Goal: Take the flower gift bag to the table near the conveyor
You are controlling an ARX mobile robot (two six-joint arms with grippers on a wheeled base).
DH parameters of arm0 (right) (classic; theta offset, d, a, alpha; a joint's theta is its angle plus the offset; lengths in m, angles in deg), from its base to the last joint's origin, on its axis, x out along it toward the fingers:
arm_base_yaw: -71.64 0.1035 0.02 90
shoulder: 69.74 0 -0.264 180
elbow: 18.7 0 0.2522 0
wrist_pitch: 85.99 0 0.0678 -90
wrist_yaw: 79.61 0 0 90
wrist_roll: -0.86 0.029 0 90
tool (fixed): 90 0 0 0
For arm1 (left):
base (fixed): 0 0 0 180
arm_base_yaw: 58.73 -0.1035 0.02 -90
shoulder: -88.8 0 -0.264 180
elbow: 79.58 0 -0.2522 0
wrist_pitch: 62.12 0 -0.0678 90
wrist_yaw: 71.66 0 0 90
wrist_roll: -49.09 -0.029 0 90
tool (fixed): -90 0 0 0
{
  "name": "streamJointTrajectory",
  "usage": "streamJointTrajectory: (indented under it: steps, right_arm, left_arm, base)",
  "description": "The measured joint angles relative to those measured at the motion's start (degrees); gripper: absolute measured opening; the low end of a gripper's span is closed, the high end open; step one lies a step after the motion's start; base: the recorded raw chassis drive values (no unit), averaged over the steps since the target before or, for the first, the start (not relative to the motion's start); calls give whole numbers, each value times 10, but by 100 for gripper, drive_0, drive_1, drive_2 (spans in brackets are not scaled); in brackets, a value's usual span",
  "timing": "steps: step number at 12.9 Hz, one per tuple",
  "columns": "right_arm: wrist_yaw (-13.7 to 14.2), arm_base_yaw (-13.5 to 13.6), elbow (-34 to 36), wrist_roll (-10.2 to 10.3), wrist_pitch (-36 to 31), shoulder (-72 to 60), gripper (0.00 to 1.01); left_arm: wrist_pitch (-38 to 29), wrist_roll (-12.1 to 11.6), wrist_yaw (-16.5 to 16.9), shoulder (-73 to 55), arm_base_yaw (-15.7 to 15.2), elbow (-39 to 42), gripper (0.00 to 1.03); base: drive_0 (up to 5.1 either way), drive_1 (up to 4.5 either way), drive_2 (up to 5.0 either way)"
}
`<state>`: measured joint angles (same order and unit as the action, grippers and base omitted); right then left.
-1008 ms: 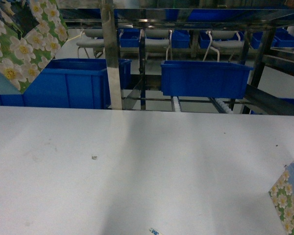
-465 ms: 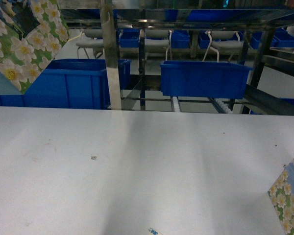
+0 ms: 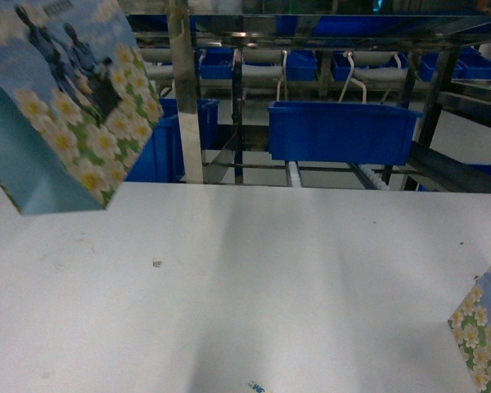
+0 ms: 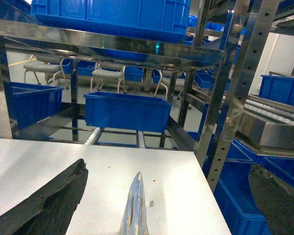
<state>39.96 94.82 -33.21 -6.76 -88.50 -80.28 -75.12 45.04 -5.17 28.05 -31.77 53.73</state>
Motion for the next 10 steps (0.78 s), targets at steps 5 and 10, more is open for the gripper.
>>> streamJointTrajectory:
  steps: [5,10]
  right_arm:
    - [0,0,0,0,0,0,98]
    - [0,0,0,0,0,0,98]
  left_arm:
    - [-210,-5,-91,-215,-31,14,2]
    - [-318,11,-88,-340,-31,45,2]
  base:
    - [0,0,0]
    - [0,0,0]
